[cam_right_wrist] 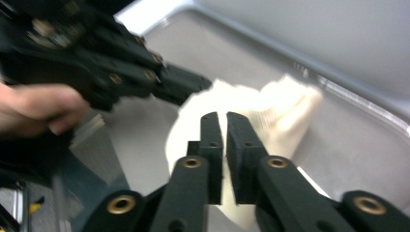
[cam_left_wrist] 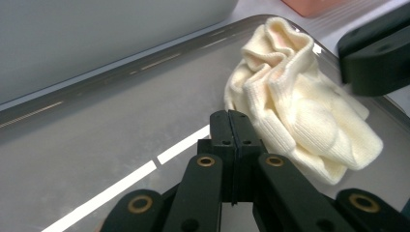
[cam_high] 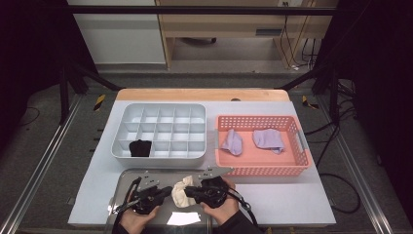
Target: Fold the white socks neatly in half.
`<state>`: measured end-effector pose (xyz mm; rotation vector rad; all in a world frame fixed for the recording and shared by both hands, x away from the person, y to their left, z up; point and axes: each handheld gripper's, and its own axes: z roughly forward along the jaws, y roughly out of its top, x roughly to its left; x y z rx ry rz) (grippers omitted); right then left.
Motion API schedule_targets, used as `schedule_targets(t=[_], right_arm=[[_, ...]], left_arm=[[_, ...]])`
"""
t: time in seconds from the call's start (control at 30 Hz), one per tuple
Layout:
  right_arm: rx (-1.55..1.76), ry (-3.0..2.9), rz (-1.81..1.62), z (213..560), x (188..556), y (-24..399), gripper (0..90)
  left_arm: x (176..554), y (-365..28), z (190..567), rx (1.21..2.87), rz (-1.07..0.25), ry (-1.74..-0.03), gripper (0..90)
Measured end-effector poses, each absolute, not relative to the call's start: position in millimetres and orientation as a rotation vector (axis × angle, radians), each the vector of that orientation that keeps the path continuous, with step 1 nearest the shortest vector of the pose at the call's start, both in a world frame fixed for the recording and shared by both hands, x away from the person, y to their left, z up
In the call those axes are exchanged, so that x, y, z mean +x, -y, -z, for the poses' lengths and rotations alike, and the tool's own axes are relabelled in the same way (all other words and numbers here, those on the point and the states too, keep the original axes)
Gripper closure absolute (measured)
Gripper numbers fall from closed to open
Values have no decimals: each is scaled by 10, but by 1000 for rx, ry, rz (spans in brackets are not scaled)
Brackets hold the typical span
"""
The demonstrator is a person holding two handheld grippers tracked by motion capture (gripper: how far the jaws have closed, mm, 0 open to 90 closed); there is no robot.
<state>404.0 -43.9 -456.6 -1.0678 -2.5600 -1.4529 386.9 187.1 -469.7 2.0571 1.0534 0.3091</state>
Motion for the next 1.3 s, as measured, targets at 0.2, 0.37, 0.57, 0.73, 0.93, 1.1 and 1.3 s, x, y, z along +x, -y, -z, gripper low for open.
schedule_targets(t=[0.2, 0.37, 0.57, 0.73, 0.93, 1.1, 1.3], right_arm=[[-1064, 2618, 1400, 4718, 4050, 344, 898], [-1050, 2581, 1476, 4608, 4021, 458, 860], [-1129, 2604, 1498, 4575, 3996, 689, 790], [-1150, 2616, 1455, 4687, 4003, 661, 720], [-1147, 2639, 1430, 4747, 4013, 561, 694], [-1161, 2662, 1381, 4812, 3997, 510, 757], [-1156, 2611, 1366, 4785, 4004, 553, 834]], left_arm=[[3858, -1881, 4673, 2053, -320, -1055, 893], [3836, -1978, 4513, 1985, -344, -1063, 892], [3783, -1832, 4368, 1976, -359, -1011, 816], [3847, -1714, 4453, 2034, -372, -1031, 622], [3875, -1721, 4584, 2094, -367, -1045, 537], [3898, -1719, 4655, 2109, -368, -1046, 537], [3895, -1663, 4661, 2103, -351, -1039, 567]])
